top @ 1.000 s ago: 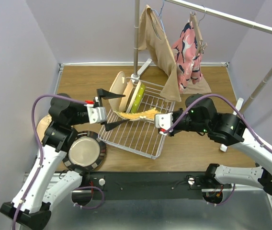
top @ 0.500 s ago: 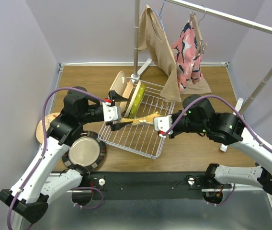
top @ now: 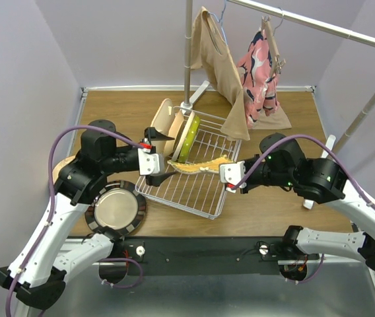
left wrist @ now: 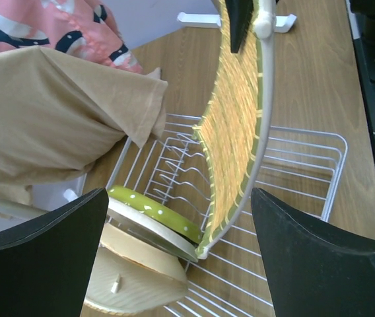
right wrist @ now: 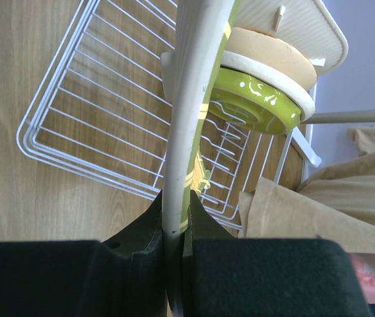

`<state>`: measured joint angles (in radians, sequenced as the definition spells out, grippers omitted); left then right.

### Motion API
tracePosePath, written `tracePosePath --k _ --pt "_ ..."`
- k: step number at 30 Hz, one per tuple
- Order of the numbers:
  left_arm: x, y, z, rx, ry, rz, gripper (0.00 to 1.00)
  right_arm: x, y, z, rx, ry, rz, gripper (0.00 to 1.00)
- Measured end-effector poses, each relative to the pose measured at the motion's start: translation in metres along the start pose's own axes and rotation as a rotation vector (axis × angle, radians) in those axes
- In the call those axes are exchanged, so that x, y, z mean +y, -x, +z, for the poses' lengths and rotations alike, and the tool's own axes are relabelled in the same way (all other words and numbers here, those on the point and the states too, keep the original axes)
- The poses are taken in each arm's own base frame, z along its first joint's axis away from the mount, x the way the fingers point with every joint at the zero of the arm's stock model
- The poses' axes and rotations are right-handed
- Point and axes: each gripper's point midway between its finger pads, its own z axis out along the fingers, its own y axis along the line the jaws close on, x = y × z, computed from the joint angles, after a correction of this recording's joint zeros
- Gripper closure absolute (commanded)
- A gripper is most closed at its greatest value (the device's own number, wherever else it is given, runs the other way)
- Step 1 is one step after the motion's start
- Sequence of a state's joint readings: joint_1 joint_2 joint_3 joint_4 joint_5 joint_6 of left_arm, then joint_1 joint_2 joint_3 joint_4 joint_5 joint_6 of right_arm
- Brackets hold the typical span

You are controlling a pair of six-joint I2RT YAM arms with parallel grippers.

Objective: Load the plates into the dish rack
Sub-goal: Pass the plate from the right arm to the left

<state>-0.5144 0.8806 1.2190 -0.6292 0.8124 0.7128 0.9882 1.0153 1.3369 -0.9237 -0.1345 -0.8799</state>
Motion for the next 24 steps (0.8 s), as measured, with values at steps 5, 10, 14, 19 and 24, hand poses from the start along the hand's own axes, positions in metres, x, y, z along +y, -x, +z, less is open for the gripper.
tracePosePath --k 5,10,14,19,24 --pt "-0.013 -0.006 0.007 0.010 -0.065 -0.020 0.07 0.001 -0.001 0.000 0.007 0.002 0.001 1.00" --pt "-0.032 -0.016 0.021 0.019 -0.148 -0.057 0.09 0.001 -0.002 0.001 0.009 0.007 0.002 0.99" --pt "-0.044 -0.020 0.032 0.027 -0.198 -0.073 0.17 -0.002 0.001 0.003 0.009 0.007 0.009 0.99" --pt "-0.042 -0.027 0.044 0.052 -0.189 -0.074 0.57 -0.008 0.009 0.000 -0.013 -0.003 0.021 0.99" --pt "-0.039 -0.029 0.052 0.056 -0.170 -0.053 0.67 -0.010 0.018 -0.003 -0.043 -0.001 0.038 0.99"
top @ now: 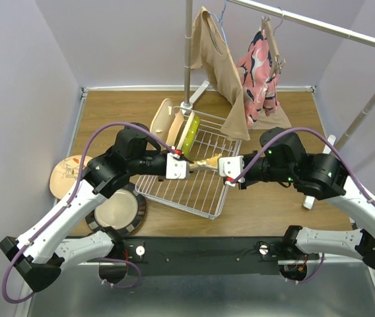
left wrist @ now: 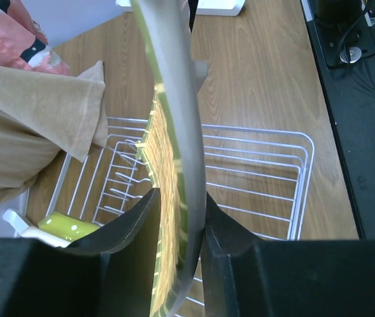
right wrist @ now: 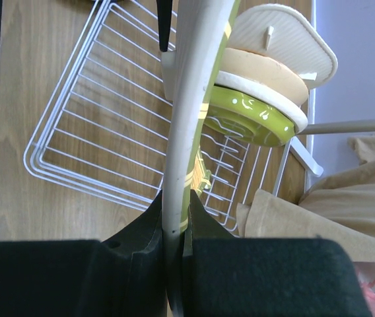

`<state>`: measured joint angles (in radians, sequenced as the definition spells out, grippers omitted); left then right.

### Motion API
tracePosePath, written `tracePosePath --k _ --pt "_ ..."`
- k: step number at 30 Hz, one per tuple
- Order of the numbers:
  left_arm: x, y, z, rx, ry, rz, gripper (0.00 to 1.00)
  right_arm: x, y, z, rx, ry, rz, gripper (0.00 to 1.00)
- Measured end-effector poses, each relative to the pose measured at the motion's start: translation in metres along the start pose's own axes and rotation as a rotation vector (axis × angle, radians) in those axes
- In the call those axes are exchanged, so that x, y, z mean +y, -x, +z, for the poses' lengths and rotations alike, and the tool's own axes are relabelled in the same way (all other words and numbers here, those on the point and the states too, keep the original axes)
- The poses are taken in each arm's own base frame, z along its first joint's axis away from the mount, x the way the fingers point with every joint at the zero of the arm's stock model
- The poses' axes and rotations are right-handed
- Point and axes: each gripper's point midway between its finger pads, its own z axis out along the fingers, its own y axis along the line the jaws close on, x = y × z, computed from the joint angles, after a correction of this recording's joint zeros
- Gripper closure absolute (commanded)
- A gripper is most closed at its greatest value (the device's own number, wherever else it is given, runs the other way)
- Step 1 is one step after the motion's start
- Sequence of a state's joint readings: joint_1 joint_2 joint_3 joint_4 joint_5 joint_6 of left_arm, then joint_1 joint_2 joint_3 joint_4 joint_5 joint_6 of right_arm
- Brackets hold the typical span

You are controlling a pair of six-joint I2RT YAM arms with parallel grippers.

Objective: Load the plates into the dish rack
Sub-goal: Pass the plate from the right arm to the left

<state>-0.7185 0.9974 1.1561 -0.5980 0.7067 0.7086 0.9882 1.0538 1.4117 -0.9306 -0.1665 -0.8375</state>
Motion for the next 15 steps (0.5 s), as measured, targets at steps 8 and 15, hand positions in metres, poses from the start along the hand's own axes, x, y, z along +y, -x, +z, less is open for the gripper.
tracePosePath --k 8,15 --pt "0.0013 0.0022 0.0072 -0.019 -0.009 0.001 1.00 -0.0013 0.0004 -0.0014 -0.004 -0.006 0.046 1.00" --pt "0.0014 0.0067 0.0109 -0.044 0.004 -0.086 1.00 -0.0029 -0.0006 -0.0058 -0.002 -0.028 0.096 0.22"
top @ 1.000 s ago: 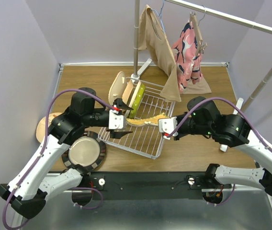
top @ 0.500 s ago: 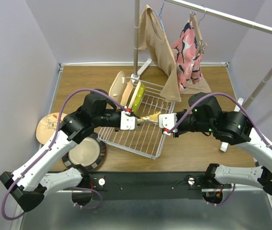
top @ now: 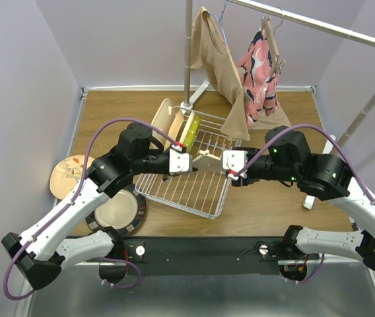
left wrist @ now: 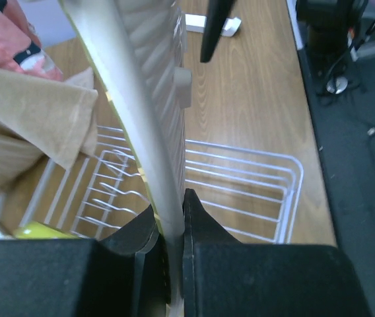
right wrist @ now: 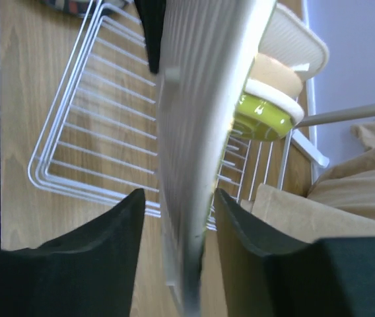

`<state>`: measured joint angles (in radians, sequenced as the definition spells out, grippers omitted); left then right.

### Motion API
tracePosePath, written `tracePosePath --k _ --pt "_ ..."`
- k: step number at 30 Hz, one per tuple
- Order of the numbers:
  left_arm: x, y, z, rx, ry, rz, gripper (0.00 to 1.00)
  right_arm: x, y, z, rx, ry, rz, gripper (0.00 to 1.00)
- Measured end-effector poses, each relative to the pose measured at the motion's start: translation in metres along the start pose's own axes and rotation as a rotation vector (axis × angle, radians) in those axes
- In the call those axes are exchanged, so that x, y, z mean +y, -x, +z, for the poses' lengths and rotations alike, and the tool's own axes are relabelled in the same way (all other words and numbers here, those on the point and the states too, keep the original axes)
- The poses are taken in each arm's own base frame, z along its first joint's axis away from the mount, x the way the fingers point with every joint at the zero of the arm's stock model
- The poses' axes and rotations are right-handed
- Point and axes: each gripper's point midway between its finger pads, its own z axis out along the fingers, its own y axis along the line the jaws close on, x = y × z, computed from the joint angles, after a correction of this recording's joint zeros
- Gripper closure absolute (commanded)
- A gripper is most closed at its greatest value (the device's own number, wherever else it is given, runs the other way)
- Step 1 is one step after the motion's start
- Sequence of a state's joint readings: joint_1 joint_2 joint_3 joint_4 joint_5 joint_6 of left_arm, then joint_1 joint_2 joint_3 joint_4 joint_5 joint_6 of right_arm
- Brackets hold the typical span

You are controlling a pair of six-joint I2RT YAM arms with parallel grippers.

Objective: Load the plates into the dish rack
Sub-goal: Pass the plate from the right arm to the left, then insert the plate into the dish rack

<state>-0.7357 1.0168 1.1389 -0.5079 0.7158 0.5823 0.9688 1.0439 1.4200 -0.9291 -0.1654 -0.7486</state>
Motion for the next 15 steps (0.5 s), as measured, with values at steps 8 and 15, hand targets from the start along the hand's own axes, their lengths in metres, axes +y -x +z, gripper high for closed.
tracePosePath --k 8,15 --pt "-0.004 -0.008 0.000 0.009 0.048 -0.215 1.00 -0.019 0.015 -0.006 -0.067 -0.083 0.005 0.06" --pt "-0.004 0.005 -0.023 -0.037 0.167 -0.272 1.00 -0.045 0.025 -0.024 -0.097 -0.171 0.025 0.01"
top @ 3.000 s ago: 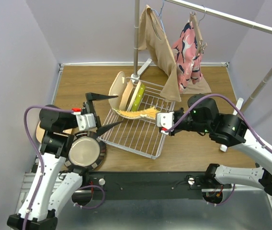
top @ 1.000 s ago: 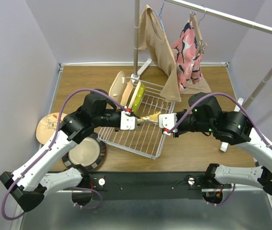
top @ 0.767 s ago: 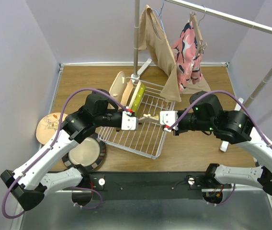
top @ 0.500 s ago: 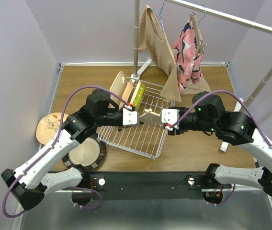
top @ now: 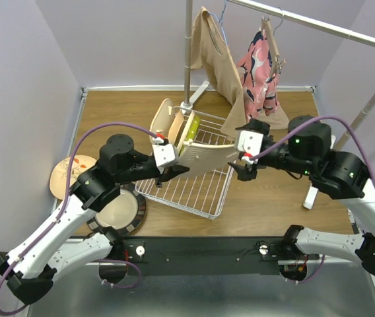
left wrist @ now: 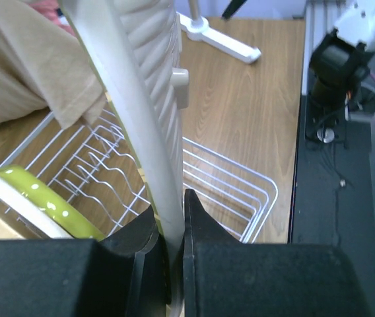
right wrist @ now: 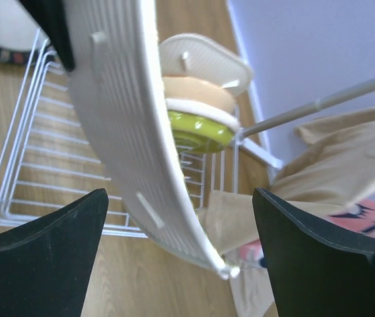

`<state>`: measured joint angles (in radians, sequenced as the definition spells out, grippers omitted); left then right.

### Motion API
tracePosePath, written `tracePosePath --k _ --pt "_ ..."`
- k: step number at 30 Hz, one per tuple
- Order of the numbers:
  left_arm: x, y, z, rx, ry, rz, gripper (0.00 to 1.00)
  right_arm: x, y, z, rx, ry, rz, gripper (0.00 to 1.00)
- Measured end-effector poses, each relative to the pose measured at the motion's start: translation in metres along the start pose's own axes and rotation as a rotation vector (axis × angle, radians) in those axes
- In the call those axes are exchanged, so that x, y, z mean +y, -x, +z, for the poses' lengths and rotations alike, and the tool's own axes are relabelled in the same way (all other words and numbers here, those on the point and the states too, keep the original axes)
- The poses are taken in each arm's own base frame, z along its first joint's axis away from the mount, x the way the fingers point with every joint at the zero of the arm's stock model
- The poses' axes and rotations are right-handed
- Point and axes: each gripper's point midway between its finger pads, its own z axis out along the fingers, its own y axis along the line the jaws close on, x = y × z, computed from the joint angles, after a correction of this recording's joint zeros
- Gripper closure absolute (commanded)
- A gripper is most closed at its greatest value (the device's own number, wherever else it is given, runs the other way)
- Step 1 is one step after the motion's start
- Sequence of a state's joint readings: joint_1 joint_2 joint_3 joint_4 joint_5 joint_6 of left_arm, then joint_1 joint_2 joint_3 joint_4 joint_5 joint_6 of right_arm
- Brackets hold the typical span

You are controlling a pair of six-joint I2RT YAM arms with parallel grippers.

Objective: Load the plates into the dish rack
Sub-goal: Insert the plate into the dish rack

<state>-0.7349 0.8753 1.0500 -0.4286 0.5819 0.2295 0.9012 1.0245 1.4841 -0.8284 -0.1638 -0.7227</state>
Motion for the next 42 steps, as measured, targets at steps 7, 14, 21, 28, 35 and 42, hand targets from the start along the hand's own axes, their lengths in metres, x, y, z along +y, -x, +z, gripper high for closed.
tracePosePath --k 7,14,21,28,35,42 --pt "0.007 0.012 -0.010 -0.096 0.109 -0.099 1.00 -0.045 0.041 -0.028 -0.115 -0.146 0.033 0.00" --pt "0.026 0.001 -0.016 -0.107 0.258 -0.167 1.00 -0.061 0.038 -0.022 -0.138 -0.239 0.156 0.00" --pt "0.048 0.005 -0.026 -0.184 0.404 -0.155 1.00 -0.070 0.021 -0.012 -0.110 -0.310 0.249 0.00" --pt "0.065 -0.016 -0.001 -0.227 0.454 -0.201 1.00 -0.074 0.012 -0.007 -0.105 -0.348 0.303 0.00" --pt "0.075 -0.021 0.026 -0.262 0.513 -0.218 1.00 -0.084 0.010 -0.013 -0.112 -0.403 0.332 0.00" --pt "0.097 -0.014 0.030 -0.336 0.648 -0.220 1.00 -0.084 0.007 -0.013 -0.116 -0.416 0.347 0.00"
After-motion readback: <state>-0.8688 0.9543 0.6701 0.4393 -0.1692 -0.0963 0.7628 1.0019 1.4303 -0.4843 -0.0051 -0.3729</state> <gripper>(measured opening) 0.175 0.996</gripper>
